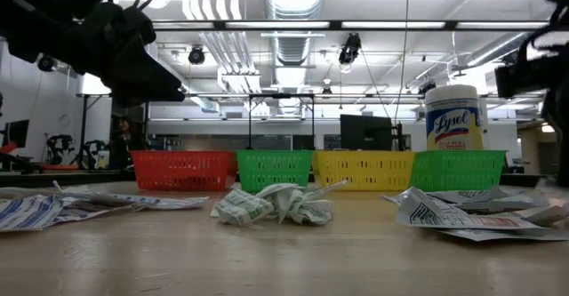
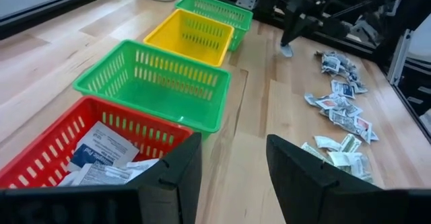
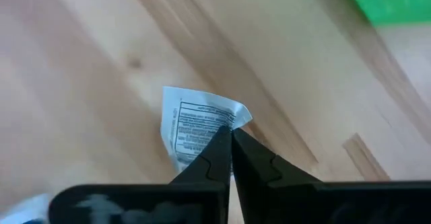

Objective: Pick & Place First Aid Supplies
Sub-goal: Put the alcohol pad into the red basket

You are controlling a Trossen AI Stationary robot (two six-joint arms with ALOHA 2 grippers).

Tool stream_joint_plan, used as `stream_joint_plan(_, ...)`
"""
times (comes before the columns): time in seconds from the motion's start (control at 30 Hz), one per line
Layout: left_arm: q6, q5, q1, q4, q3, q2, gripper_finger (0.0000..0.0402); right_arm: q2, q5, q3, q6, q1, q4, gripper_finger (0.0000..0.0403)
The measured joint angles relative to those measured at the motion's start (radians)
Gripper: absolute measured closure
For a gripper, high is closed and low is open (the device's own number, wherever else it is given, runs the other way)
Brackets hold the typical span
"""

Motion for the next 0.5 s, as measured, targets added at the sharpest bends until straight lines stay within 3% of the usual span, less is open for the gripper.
stream_joint_plan(0.27,-0.004,0.005,-0.032,0.080,0.000,0.012,0.0243,-0.077,0.126,0.036,-0.163,0.001,0.134,0.0395)
stream_joint_plan(0.5,-0.004,0.006,-0.085,0.223,0.000,0.061,0.0243,-0.082,0.351,0.060,-0.367,-0.005,0.357,0.0394)
